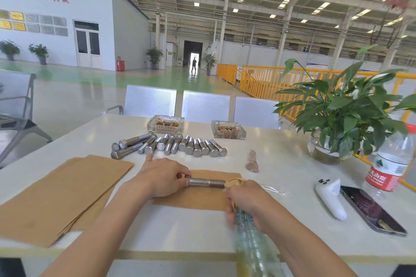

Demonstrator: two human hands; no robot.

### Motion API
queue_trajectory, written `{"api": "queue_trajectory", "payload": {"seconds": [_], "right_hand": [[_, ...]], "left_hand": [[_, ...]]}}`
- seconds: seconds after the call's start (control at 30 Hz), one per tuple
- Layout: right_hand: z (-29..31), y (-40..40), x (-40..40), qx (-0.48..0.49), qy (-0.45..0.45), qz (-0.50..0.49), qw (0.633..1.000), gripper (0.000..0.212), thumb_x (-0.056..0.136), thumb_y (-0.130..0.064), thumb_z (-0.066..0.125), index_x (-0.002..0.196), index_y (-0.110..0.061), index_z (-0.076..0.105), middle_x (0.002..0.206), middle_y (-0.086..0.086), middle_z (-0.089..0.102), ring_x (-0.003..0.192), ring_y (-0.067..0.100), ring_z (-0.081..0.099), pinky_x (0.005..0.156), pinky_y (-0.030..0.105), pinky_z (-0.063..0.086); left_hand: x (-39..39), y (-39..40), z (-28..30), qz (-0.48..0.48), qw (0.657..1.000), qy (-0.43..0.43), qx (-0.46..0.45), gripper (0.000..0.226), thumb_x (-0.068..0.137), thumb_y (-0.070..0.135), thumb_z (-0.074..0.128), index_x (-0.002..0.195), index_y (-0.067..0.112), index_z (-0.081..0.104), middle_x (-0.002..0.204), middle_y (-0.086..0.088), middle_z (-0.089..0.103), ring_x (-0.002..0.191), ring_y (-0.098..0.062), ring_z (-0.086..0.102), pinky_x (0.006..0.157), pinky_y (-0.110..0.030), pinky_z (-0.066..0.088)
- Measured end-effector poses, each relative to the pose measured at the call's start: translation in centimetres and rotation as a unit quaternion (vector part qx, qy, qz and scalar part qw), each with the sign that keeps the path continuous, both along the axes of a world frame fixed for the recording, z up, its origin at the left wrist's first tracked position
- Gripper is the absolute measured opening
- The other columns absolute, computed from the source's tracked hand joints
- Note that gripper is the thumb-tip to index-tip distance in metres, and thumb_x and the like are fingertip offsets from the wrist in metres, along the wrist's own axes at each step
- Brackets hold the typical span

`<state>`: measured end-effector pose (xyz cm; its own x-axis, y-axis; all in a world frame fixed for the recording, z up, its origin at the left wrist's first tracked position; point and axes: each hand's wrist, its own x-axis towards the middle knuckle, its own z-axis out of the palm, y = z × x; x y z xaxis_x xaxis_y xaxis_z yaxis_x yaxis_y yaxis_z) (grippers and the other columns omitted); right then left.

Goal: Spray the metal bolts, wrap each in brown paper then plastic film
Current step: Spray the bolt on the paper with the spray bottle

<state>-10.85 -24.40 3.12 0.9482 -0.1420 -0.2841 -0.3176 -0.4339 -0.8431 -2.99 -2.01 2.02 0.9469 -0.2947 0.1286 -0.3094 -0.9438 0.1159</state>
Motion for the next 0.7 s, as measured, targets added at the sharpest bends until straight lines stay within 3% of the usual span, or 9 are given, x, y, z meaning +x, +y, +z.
{"api": "queue_trajectory", "payload": {"seconds": [0.1, 0.17, 0.23, 0.33, 0.4, 0.5, 0.57, 0.7], "right_hand": [[0.3, 0.4, -0.2, 0.024, 0.009, 0.021, 0.999, 0.012, 0.09, -0.009, 0.055, 0.089, -0.002, 0.064, 0.064, 0.02, 0.07, 0.053, 0.028, 0.062, 0.065, 0.037, 0.053], [0.7, 1.2, -0.3, 0.051, 0.025, 0.061, 0.997, 0.011, 0.092, -0.009, 0.057, 0.089, -0.001, 0.064, 0.058, 0.017, 0.064, 0.046, 0.026, 0.058, 0.053, 0.03, 0.052], [1.5, 1.9, -0.2, 0.106, 0.018, 0.074, 0.991, 0.013, 0.093, -0.01, 0.059, 0.098, 0.001, 0.064, 0.064, 0.017, 0.067, 0.04, 0.024, 0.056, 0.044, 0.026, 0.05], [4.4, 1.0, 0.8, 0.194, -0.059, 0.045, 0.978, 0.018, 0.096, -0.016, 0.066, 0.11, -0.005, 0.067, 0.087, 0.014, 0.078, 0.043, 0.023, 0.06, 0.043, 0.026, 0.05], [7.1, -0.9, 1.8, 0.218, -0.135, 0.01, 0.967, 0.017, 0.096, -0.021, 0.068, 0.11, -0.01, 0.067, 0.091, 0.01, 0.079, 0.046, 0.022, 0.063, 0.047, 0.031, 0.056], [10.5, -5.1, 3.9, 0.174, -0.257, -0.081, 0.947, 0.023, 0.09, -0.03, 0.074, 0.11, -0.019, 0.07, 0.093, 0.006, 0.08, 0.052, 0.023, 0.07, 0.068, 0.043, 0.063], [11.3, -7.6, 5.4, 0.147, -0.326, -0.149, 0.922, 0.02, 0.087, -0.034, 0.075, 0.103, -0.023, 0.073, 0.095, 0.007, 0.079, 0.054, 0.023, 0.072, 0.069, 0.042, 0.064], [9.0, -11.4, 8.5, 0.015, -0.387, -0.217, 0.896, 0.005, 0.087, -0.051, 0.064, 0.087, -0.052, 0.069, 0.087, -0.006, 0.073, 0.074, 0.017, 0.076, 0.084, 0.043, 0.057]], "left_hand": [[-0.2, -0.1, 0.1, 0.004, 1.0, 0.007, 0.002, 0.026, 0.095, 0.057, 0.045, 0.113, 0.055, 0.063, 0.105, 0.028, 0.067, 0.114, -0.008, 0.056, 0.115, -0.051, 0.021], [-0.3, -0.1, 0.2, 0.002, 1.0, 0.009, 0.004, 0.025, 0.095, 0.056, 0.045, 0.112, 0.054, 0.063, 0.105, 0.028, 0.067, 0.114, -0.008, 0.056, 0.115, -0.051, 0.02], [-0.3, 0.0, 0.4, 0.0, 1.0, 0.017, 0.005, 0.025, 0.095, 0.057, 0.046, 0.114, 0.054, 0.062, 0.107, 0.028, 0.067, 0.115, -0.008, 0.056, 0.116, -0.051, 0.019], [-0.1, 0.2, 0.6, 0.0, 0.999, 0.047, -0.009, 0.025, 0.097, 0.052, 0.046, 0.117, 0.052, 0.063, 0.112, 0.027, 0.066, 0.118, -0.008, 0.054, 0.118, -0.051, 0.015], [0.3, 0.2, 0.9, 0.004, 0.998, 0.054, -0.014, 0.027, 0.1, 0.043, 0.044, 0.117, 0.049, 0.064, 0.116, 0.024, 0.066, 0.121, -0.011, 0.053, 0.12, -0.051, 0.017], [0.8, -0.2, 1.3, 0.018, 0.999, 0.04, 0.006, 0.032, 0.101, 0.033, 0.04, 0.122, 0.043, 0.063, 0.123, 0.014, 0.065, 0.127, -0.015, 0.051, 0.121, -0.049, 0.018], [1.0, -0.6, 1.3, 0.021, 0.999, 0.015, 0.034, 0.035, 0.101, 0.028, 0.038, 0.124, 0.039, 0.063, 0.128, 0.009, 0.065, 0.129, -0.017, 0.05, 0.121, -0.042, 0.017], [1.3, -0.9, 1.2, 0.042, 0.998, 0.019, 0.044, 0.042, 0.099, 0.02, 0.039, 0.131, 0.036, 0.061, 0.136, -0.001, 0.059, 0.128, -0.026, 0.048, 0.104, -0.034, 0.036]]}}
